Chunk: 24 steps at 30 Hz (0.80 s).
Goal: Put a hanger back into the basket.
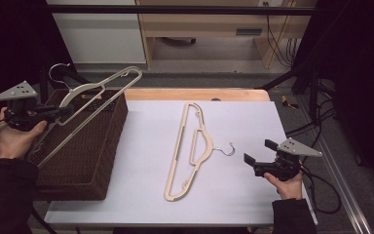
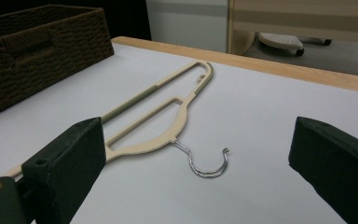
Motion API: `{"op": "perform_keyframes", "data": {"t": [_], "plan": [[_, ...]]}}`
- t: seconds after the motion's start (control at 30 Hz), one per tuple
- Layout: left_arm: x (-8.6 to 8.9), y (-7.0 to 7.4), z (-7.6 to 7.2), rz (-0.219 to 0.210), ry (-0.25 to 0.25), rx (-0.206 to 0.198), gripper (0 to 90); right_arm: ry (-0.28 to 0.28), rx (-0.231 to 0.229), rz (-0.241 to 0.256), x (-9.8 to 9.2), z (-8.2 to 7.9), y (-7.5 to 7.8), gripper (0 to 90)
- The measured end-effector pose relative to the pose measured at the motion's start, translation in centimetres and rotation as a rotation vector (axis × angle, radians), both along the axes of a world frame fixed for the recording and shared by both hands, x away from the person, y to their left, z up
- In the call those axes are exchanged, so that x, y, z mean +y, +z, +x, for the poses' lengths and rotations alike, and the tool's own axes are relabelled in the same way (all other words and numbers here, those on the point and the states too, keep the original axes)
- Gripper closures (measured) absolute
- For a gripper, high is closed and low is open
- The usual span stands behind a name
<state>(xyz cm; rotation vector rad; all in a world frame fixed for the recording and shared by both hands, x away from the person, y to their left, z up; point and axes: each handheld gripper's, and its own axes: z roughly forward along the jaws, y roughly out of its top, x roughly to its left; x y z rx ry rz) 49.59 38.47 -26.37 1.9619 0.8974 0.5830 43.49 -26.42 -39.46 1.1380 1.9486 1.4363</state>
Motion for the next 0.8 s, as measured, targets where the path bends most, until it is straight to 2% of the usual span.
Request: {"op": "perform_keyframes", "data": {"t": [0.13,0.33,0.47,0.6,0.7,0.77,0.8], "plan": [[1.3,-0.9,0.6,0.022,0.025,0.021,86.1,0.004,0.005,-0.002,0.1,0.0,-0.1,4.0],[3.0,-2.7,1.3,0.032,0.065,0.063,86.1,0.005,0.003,-0.008,0.0,0.1,-0.1,4.2],[3.8,-3.5,1.4,0.037,0.078,0.082,86.1,0.006,0.006,-0.005,0.2,0.1,-0.2,4.2],[4.8,-4.4,1.1,0.016,0.088,0.089,86.1,0.008,0.006,-0.003,0.2,0.1,-0.2,4.3],[5.2,-4.8,1.0,0.018,0.095,0.094,86.1,0.006,0.007,-0.005,0.2,0.1,-0.2,4.3],[5.6,-5.0,0.9,0.025,0.108,0.108,86.1,0.01,0.007,-0.007,0.2,0.1,-0.2,4.3],[5.9,-5.5,0.8,0.045,0.12,0.127,86.1,0.01,0.006,-0.007,0.2,0.2,-0.2,4.3]]}}
